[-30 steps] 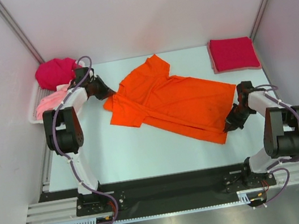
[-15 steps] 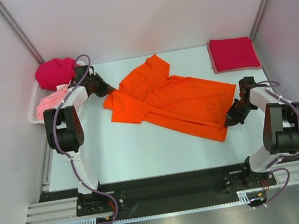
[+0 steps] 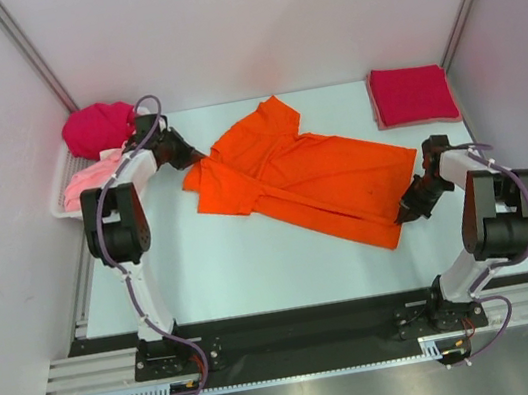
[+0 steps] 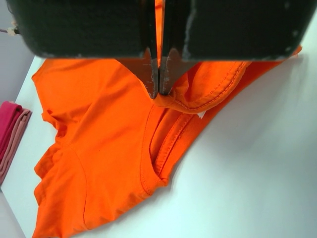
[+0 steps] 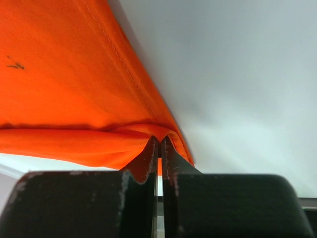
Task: Fold and stack the t-shirts
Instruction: Fold the tshirt
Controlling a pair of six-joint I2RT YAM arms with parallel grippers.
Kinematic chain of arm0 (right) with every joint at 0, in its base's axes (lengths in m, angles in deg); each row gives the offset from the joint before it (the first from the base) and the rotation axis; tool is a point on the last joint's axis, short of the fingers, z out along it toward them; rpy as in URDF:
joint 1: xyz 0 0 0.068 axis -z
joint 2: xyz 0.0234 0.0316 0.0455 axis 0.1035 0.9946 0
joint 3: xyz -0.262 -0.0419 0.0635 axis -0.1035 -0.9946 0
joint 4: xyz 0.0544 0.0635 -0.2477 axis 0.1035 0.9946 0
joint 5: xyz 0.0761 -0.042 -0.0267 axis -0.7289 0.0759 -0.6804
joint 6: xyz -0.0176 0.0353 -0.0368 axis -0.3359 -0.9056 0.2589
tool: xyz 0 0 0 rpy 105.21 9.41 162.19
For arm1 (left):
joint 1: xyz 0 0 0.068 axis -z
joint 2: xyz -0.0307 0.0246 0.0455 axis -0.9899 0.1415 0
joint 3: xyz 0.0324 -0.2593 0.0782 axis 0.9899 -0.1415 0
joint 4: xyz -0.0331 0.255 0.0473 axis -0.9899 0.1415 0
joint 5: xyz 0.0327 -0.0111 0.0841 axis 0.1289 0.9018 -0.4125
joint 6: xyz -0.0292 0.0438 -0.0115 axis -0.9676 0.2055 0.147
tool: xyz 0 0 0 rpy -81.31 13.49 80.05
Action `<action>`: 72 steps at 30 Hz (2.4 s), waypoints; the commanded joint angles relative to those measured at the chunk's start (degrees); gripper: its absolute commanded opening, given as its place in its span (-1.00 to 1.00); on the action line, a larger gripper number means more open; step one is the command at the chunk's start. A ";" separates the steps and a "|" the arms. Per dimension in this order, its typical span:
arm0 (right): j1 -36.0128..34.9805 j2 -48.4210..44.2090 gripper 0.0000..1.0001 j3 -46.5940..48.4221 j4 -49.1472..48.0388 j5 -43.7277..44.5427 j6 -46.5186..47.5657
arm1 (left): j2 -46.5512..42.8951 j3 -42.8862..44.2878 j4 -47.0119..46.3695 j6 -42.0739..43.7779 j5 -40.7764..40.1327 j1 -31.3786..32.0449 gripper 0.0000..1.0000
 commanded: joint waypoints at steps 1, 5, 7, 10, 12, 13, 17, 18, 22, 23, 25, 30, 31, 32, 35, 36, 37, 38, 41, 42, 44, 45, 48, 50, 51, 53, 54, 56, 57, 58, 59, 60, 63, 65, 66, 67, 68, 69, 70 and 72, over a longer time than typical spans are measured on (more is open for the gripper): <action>0.48 1.71 -1.00 2.44 -0.61 -0.54 1.55 | 1.57 2.94 -2.00 -1.65 1.17 0.26 -0.99; 0.57 2.76 -1.00 3.06 -0.61 -0.63 2.34 | 1.93 3.64 -2.00 -1.39 0.82 0.61 -0.99; 0.57 3.38 -1.00 3.32 -0.70 -0.54 2.69 | 2.02 3.90 -1.92 -1.21 0.56 0.61 -0.97; 0.57 4.26 -0.94 4.02 -0.96 -0.72 3.48 | 2.10 4.61 -0.86 -0.68 -0.41 0.61 -0.92; 0.66 4.70 -0.85 4.64 -0.97 -0.55 3.83 | 2.19 4.69 -0.60 -0.42 -0.67 0.61 -0.84; 0.66 5.14 -0.80 4.90 -0.88 -0.20 4.27 | 2.19 4.78 -0.34 -0.42 -0.76 0.61 -0.74; 0.75 6.28 -0.43 7.36 0.78 0.68 6.46 | 1.32 6.27 2.47 1.51 -2.34 1.05 -0.21; 0.75 6.11 -0.35 9.02 2.01 0.86 7.17 | 0.70 6.80 4.65 3.86 -4.43 1.49 -0.06; 0.66 2.78 0.12 11.75 4.48 3.75 9.55 | -4.56 8.30 9.94 10.73 -10.06 2.37 0.21; 0.66 0.77 0.31 12.11 4.92 3.94 9.98 | -6.23 7.43 10.73 11.79 -10.86 2.37 0.23; 0.66 -1.35 0.46 12.98 5.97 2.80 11.30 | -11.83 4.80 11.44 14.60 -11.66 2.37 0.33; 0.57 -7.86 0.64 13.34 7.56 0.25 13.06 | -20.99 -8.02 12.06 19.00 -4.03 2.37 0.35; 0.57 -9.43 0.64 12.99 7.47 -1.15 13.33 | -23.97 -10.40 11.97 19.09 -3.14 2.37 0.33; 0.05 -10.23 0.64 11.68 7.30 -2.12 13.33 | -25.83 -15.90 11.54 18.83 -2.26 2.37 0.29; -3.54 -14.01 0.63 8.43 4.23 -7.56 12.01 | -31.62 -25.41 8.99 18.48 -0.51 2.28 0.25; -5.30 -14.98 0.62 6.33 2.57 -8.62 11.75 | -32.60 -27.10 8.11 18.83 0.37 2.11 0.32; -6.97 -16.38 0.63 5.61 2.20 -10.28 11.40 | -33.13 -28.69 7.15 19.26 2.38 2.02 0.36; -9.34 -17.09 0.63 5.00 1.85 -10.82 10.61 | -33.05 -30.36 6.88 19.70 4.06 1.85 0.37; -17.87 -20.51 0.62 0.70 -4.63 -15.91 5.71 | -30.16 -31.25 8.45 20.94 7.23 0.97 0.35; -22.24 -21.13 0.61 -0.36 -9.96 -16.27 4.12 | -29.11 -31.34 8.63 21.29 7.32 0.53 0.33; -26.04 -21.06 0.59 -3.35 -15.88 -16.72 0.00 | -28.75 -31.69 8.11 22.77 5.40 0.35 0.31; -29.98 -20.36 0.57 -3.88 -21.21 -16.46 -1.25 | -28.14 -31.60 8.10 23.39 2.96 0.26 0.31; -36.93 -14.67 0.41 -3.36 -30.19 -13.04 -6.25 | -25.86 -31.43 6.53 24.80 1.70 -1.22 0.25; -40.55 -11.75 0.32 -1.26 -33.82 -10.23 -7.93 | -24.36 -31.43 4.86 24.81 3.98 -1.76 0.16; -42.04 -8.34 0.31 -0.55 -36.80 -8.82 -9.16 | -23.48 -31.34 3.20 24.20 5.55 -4.19 0.08; -45.74 -4.55 0.22 1.46 -40.41 -6.00 -12.41 | -21.54 -30.64 2.13 24.10 5.93 -5.27 0.06; -46.79 -0.70 0.22 2.26 -43.13 -5.39 -13.38 | -21.19 -30.38 1.78 24.28 5.40 -5.36 0.09; -49.34 3.97 0.20 5.76 -47.35 -4.07 -15.67 | -19.27 -29.41 0.81 24.72 6.61 -5.36 0.11; -49.96 8.78 0.19 7.44 -47.63 -3.45 -16.20 | -18.47 -29.15 0.81 24.54 6.88 -5.45 0.11; -50.40 10.83 0.17 9.11 -47.98 -2.92 -16.99 | -17.68 -28.62 0.63 24.37 7.23 -5.36 0.11; -51.80 12.59 0.13 12.34 -48.34 -2.40 -17.17 | -16.80 -28.53 0.02 24.19 6.89 -5.36 0.11; -52.42 14.52 0.12 13.51 -48.51 -0.74 -17.34 | -16.44 -28.35 -0.33 24.19 6.28 -5.28 0.12; -54.36 19.28 0.09 16.67 -50.18 2.16 -19.36 | -14.95 -27.74 -1.91 24.10 6.62 -5.45 0.12; -55.15 21.39 0.11 17.47 -50.97 3.75 -20.76 | -13.81 -26.68 -2.09 24.36 7.15 -5.36 0.12; -55.59 22.01 0.13 17.73 -50.63 5.24 -21.29 | -13.20 -26.42 -2.09 24.54 6.98 -5.28 0.13; -55.68 22.54 0.15 18.87 -49.58 5.86 -21.91 | -12.93 -26.33 -2.09 24.72 6.80 -5.27 0.13; -55.68 23.41 0.16 19.23 -48.87 6.13 -22.70 | -12.93 -26.42 -2.00 24.89 6.62 -5.27 0.13; -55.68 23.86 0.16 19.49 -48.43 6.22 -22.97 | -12.93 -26.68 -2.09 24.89 6.45 -5.27 0.13; -55.68 24.12 0.17 20.19 -47.73 6.92 -23.32 | -12.66 -26.77 -2.18 24.81 6.62 -5.27 0.12; -55.33 24.83 0.18 20.63 -46.32 7.97 -23.67 | -11.79 -26.95 -2.36 24.63 7.67 -5.19 0.10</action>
